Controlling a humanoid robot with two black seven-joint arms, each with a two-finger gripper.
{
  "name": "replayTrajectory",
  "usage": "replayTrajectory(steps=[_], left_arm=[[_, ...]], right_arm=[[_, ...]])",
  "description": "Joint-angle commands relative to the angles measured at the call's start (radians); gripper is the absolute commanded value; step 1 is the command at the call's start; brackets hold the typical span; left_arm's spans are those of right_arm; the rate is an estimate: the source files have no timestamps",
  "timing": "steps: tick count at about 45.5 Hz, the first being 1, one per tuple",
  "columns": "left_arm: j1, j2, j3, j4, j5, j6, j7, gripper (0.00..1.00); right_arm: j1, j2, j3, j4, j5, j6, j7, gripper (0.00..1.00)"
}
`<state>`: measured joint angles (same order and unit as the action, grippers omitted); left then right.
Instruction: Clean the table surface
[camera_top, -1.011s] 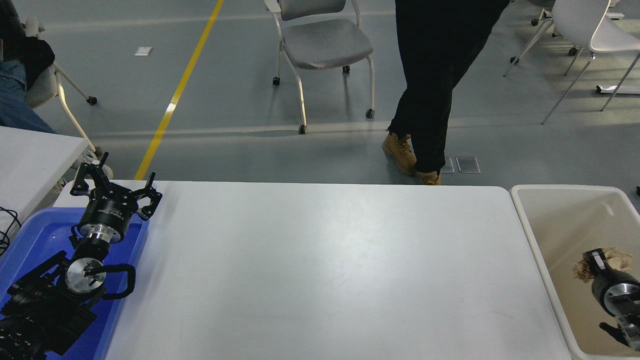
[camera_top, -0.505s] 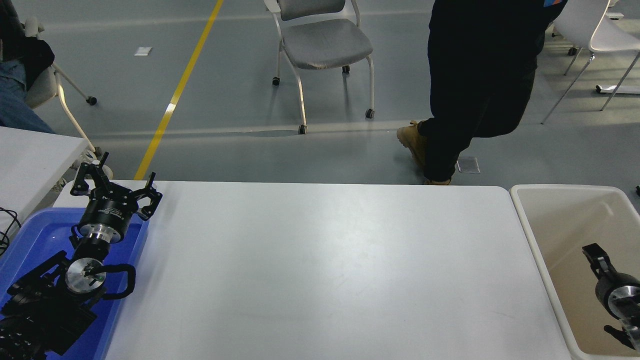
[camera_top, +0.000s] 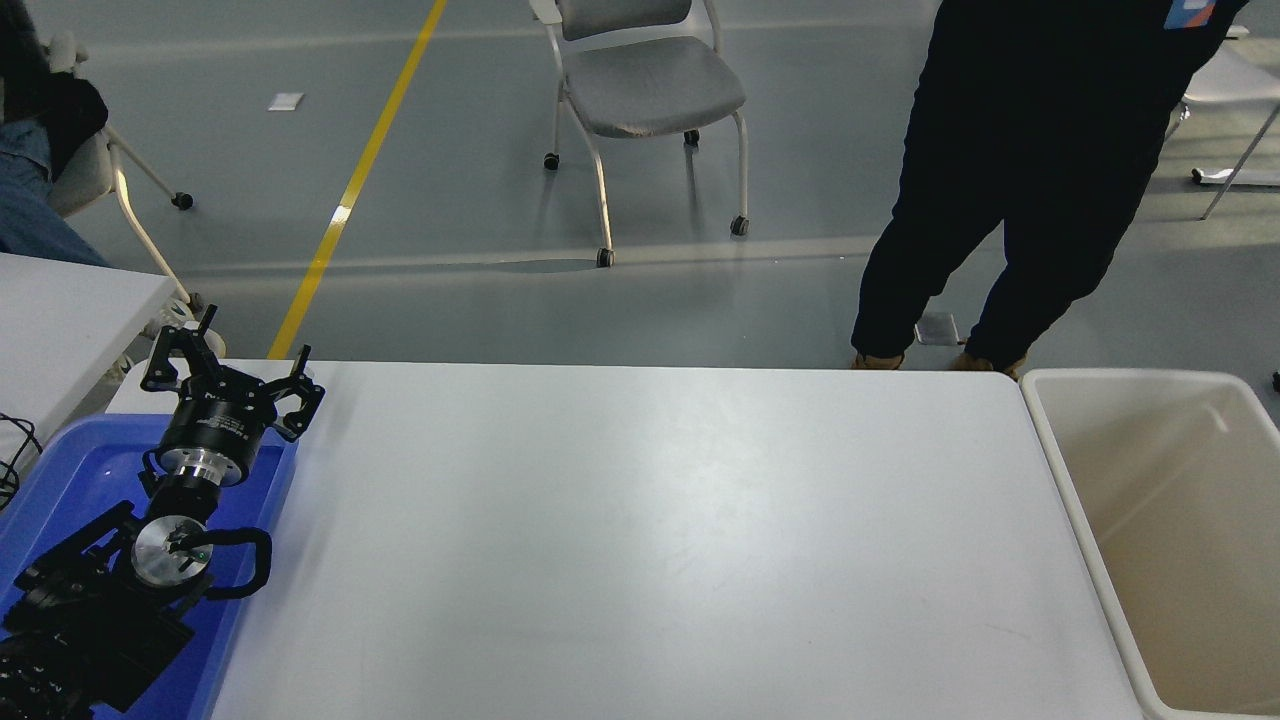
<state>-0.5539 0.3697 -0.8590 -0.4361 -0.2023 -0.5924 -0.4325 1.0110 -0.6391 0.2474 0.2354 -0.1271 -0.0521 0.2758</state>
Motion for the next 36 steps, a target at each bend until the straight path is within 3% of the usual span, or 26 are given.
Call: replayTrajectory(steps=[1,14,20,36], left_arm=[[0.000,0.000,0.000,0.000,0.000,0.000,0.000,1.00],[0.000,0.000,0.000,0.000,0.000,0.000,0.000,1.00],[0.000,0.000,0.000,0.000,0.000,0.000,0.000,1.00],[0.000,0.000,0.000,0.000,0.000,0.000,0.000,1.00]], right_arm=[[0.115,-0.091,0.105,0.156,-0.020,0.006,0.002,0.97],[0.130,-0.076,0.418,0.205,-0.003,0.003,0.002,0.97],[0.113,-0.070,0.461,0.278,-0.002,0.005,0.002,0.97],[-0.064,0.065,0.598,0.430,0.020,0.008,0.011,0.97]])
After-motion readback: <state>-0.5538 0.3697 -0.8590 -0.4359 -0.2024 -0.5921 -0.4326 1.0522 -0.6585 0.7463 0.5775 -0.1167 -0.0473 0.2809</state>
